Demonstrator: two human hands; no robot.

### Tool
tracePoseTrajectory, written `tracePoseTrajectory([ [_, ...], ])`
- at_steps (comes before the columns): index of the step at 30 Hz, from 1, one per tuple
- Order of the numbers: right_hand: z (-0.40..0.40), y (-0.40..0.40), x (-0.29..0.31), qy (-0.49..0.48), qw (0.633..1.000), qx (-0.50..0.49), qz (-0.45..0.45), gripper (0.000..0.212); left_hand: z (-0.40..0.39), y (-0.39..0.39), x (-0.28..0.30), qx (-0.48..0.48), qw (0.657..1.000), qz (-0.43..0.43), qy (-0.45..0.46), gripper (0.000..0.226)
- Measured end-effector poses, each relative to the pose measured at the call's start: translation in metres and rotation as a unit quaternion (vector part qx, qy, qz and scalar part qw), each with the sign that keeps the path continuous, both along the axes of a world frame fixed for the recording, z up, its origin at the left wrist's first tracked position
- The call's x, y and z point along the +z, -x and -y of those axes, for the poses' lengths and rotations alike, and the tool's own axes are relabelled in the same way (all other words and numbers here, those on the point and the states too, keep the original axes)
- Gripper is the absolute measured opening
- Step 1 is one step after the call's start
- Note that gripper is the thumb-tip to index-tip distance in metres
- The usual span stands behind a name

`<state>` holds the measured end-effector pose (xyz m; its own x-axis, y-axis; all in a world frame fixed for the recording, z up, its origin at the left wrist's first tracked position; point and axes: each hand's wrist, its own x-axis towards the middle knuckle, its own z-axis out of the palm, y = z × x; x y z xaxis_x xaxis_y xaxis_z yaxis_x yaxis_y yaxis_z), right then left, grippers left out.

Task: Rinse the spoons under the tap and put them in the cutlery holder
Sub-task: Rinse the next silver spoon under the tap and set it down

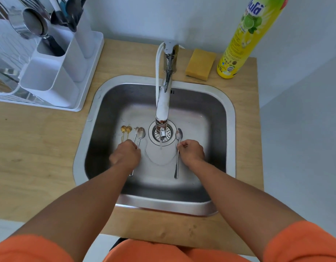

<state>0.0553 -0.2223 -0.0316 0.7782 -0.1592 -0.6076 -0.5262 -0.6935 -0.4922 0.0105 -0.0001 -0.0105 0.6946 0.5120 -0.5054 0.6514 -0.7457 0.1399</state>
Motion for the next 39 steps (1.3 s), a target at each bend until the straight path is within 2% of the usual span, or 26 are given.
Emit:
tracePoseTrajectory([
  [5,-0.003,0.007,0.006,0.084,0.995,0.054,0.014,0.016,0.002,0.004,-0.007,0.000,1.000,-0.016,-0.005,0.031],
  [8,-0.002,0.009,0.008,0.100,0.993,0.062,0.013,0.018,0.004,0.001,-0.005,0.002,0.999,-0.039,0.013,0.029],
  [11,-0.001,0.011,0.011,0.084,0.995,0.045,0.013,0.019,0.007,-0.005,0.001,-0.010,0.997,-0.070,0.023,0.019],
  [15,0.000,0.012,0.017,0.049,0.998,0.017,0.032,0.016,0.015,-0.007,0.009,-0.030,0.993,-0.103,0.045,0.024],
  [18,-0.004,0.011,0.021,-0.039,0.998,0.020,0.034,0.016,0.023,-0.006,0.013,0.022,0.986,-0.091,0.137,0.025],
  [21,-0.011,0.010,0.027,-0.152,0.988,0.034,-0.020,0.017,0.035,-0.003,0.024,0.119,0.947,-0.075,0.290,0.025],
  [25,-0.017,0.009,0.040,-0.270,0.952,-0.029,-0.142,0.018,0.048,0.004,0.041,0.143,0.900,-0.074,0.405,0.025],
  [33,-0.008,0.013,0.049,-0.274,0.944,-0.047,-0.177,0.011,0.052,0.023,0.041,0.172,0.842,-0.055,0.509,0.024],
  [35,-0.007,0.013,0.050,-0.270,0.945,-0.046,-0.176,0.008,0.050,0.025,0.040,0.157,0.848,-0.057,0.503,0.028],
  [39,-0.006,0.014,0.056,-0.254,0.952,-0.020,-0.170,0.006,0.047,0.019,0.041,0.138,0.887,-0.030,0.439,0.030],
])
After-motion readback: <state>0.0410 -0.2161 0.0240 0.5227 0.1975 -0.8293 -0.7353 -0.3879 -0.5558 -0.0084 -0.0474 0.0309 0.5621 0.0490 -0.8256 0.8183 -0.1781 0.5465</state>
